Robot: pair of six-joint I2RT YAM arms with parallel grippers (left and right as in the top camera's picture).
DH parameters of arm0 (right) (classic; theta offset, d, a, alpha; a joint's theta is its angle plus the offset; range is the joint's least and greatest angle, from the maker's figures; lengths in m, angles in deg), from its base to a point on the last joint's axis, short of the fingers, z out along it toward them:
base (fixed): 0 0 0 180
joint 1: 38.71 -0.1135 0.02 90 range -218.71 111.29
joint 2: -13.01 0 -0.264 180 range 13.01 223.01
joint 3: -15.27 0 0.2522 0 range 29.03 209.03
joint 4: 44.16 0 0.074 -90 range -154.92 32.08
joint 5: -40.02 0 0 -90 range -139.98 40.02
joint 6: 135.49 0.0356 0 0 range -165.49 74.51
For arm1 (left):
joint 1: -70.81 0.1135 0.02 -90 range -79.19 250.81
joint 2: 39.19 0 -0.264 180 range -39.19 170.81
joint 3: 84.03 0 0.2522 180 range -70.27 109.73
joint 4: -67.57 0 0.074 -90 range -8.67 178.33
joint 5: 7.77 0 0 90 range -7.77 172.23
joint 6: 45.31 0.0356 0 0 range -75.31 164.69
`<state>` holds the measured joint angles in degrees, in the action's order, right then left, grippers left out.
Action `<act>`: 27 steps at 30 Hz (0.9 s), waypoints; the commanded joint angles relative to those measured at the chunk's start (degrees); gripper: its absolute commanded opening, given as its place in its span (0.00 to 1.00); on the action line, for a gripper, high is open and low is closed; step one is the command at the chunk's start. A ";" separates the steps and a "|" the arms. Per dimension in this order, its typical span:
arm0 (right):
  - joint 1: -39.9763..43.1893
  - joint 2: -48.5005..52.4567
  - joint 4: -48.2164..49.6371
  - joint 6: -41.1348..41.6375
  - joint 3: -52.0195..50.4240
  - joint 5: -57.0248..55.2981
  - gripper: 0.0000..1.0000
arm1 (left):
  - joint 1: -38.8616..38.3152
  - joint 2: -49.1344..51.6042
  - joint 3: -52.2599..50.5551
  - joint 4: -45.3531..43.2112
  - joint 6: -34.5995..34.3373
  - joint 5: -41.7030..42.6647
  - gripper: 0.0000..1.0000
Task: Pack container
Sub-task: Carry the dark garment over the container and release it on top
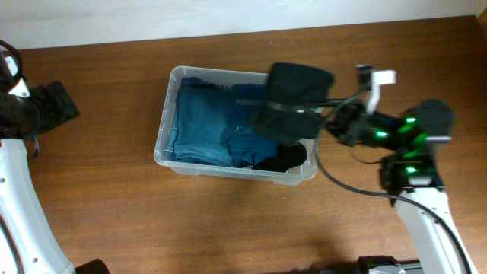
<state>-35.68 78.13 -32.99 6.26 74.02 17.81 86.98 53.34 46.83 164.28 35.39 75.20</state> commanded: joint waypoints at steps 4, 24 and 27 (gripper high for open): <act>-14.69 7.04 2.40 9.57 0.33 -25.44 0.04 | 0.13 -0.07 -0.04 -0.13 -0.11 0.15 1.00; -22.12 37.68 -12.55 -5.33 14.67 -21.84 0.67 | 0.13 -0.09 -0.04 -0.13 -0.11 0.15 1.00; -22.03 34.86 -17.25 -8.20 16.33 -21.62 0.70 | 0.13 -0.09 -0.04 -0.13 -0.11 0.15 1.00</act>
<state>-58.45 115.51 -47.22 4.14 89.39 -3.98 86.98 53.34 46.83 164.28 35.39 75.18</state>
